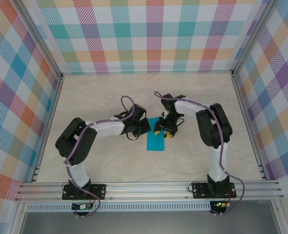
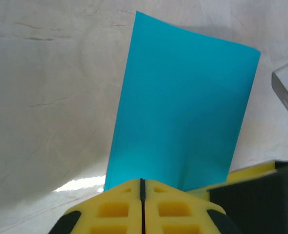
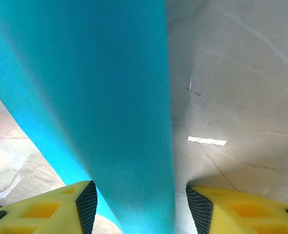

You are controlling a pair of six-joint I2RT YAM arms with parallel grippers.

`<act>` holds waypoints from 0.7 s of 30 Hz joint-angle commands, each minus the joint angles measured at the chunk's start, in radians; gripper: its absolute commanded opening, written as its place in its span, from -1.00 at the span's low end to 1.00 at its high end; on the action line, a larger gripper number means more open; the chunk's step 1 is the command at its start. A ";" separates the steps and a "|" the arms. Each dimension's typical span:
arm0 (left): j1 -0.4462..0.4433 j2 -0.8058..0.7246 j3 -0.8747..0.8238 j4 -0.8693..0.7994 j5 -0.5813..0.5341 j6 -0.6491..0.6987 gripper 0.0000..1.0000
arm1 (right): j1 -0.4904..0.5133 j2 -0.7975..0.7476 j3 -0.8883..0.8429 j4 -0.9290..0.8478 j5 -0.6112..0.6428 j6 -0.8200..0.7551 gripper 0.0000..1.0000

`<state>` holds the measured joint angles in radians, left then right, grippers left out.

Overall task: Fold a paper plane with a square sheet of paper (pick it up from the middle)
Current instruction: Hold the square sheet of paper at the center of the table.

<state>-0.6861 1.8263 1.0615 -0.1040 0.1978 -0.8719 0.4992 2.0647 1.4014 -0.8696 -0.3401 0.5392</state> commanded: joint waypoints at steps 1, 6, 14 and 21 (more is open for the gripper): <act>-0.026 0.029 0.042 0.022 0.019 -0.014 -1.00 | 0.007 0.123 -0.081 0.049 0.140 -0.011 0.15; -0.040 0.066 0.061 0.009 0.004 -0.023 -1.00 | 0.007 0.123 -0.082 0.050 0.138 -0.011 0.15; -0.047 0.091 0.066 0.002 -0.013 -0.024 -1.00 | 0.007 0.125 -0.079 0.050 0.137 -0.013 0.15; -0.047 0.087 0.050 -0.019 -0.048 -0.027 -1.00 | 0.007 0.120 -0.082 0.059 0.125 -0.013 0.16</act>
<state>-0.7113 1.8797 1.1042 -0.1070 0.1852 -0.8841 0.4973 2.0655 1.3968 -0.8654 -0.3386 0.5533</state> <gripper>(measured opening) 0.039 0.576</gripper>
